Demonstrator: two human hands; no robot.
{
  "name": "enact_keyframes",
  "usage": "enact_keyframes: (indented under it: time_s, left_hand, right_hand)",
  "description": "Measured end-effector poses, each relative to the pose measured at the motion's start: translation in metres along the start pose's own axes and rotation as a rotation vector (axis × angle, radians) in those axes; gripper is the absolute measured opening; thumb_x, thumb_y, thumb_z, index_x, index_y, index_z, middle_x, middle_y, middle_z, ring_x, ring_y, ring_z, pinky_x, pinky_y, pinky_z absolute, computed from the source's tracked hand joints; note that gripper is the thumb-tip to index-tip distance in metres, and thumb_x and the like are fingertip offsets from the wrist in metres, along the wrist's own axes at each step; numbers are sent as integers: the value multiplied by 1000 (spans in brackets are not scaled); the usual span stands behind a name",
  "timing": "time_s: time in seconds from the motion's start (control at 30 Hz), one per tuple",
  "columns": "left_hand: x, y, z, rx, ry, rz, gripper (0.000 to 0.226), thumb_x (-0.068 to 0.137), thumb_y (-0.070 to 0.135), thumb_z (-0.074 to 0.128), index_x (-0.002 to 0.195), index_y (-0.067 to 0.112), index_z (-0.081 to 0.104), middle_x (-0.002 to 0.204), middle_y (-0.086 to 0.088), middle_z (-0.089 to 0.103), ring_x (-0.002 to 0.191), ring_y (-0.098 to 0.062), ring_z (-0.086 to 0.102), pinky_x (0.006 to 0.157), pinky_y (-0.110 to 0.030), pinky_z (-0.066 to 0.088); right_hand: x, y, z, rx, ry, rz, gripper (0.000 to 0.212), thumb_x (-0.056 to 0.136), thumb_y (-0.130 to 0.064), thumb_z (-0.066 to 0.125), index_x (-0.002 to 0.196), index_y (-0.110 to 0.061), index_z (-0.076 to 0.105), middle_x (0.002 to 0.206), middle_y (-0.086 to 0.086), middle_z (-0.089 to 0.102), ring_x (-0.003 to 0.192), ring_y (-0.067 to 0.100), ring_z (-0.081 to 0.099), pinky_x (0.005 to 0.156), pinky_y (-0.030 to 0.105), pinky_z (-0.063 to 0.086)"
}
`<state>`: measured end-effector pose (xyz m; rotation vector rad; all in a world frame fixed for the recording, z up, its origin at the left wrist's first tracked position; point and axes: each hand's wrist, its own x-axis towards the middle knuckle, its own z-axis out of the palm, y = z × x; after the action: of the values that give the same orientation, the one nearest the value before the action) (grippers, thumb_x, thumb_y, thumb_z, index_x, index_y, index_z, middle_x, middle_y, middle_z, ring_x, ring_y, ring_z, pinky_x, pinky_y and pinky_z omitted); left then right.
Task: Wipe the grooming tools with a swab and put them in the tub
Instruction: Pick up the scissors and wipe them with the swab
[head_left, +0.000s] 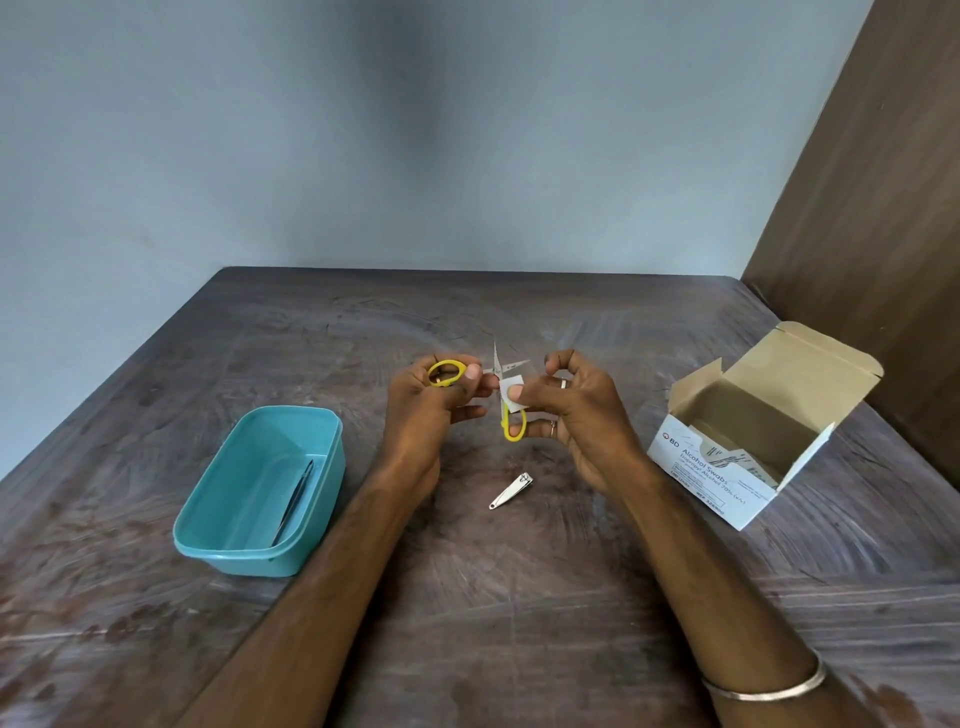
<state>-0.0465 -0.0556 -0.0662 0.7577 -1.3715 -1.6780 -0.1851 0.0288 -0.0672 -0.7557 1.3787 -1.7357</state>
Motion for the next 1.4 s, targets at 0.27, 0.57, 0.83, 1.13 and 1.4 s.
enact_keyframes:
  time_s: [0.27, 0.57, 0.83, 1.13, 1.4]
  left_hand:
    - [1, -2, 0, -51, -35, -14, 6, 92, 12, 64, 96, 8, 66, 84, -8, 75, 83, -19, 68, 71, -33, 55]
    - [3, -5, 0, 39, 53, -4, 4, 89, 11, 69, 92, 12, 71, 80, 1, 71, 79, -13, 64, 66, -30, 57]
    - [5, -9, 1, 70, 47, -3, 7, 88, 14, 71, 94, 11, 72, 78, 3, 67, 76, -9, 61, 60, -26, 52]
    - [3, -6, 1, 63, 86, 8, 8, 88, 14, 71, 94, 10, 72, 87, -1, 70, 81, -11, 63, 65, -29, 57]
    - [1, -4, 2, 82, 84, 7, 10, 88, 14, 70, 96, 8, 72, 89, -2, 71, 81, -12, 64, 64, -27, 57]
  right_hand:
    - [0, 3, 1, 29, 113, -44, 20, 83, 3, 74, 91, -10, 60, 81, 7, 73, 66, 23, 72, 52, 38, 59]
    - [-2, 5, 7, 55, -21, 42, 15, 85, -3, 72, 99, -6, 67, 93, 18, 74, 85, 34, 73, 62, 35, 58]
    - [0, 5, 7, 34, 36, -20, 29, 76, -2, 80, 93, -16, 61, 81, 6, 69, 82, 32, 66, 50, 27, 51]
    - [-3, -1, 6, -47, 49, -116, 39, 73, 5, 81, 104, -4, 59, 74, 10, 75, 71, 37, 65, 48, 31, 55]
    - [0, -1, 0, -100, 0, -54, 46, 74, 2, 81, 113, -12, 60, 81, 12, 76, 78, 35, 73, 60, 37, 60]
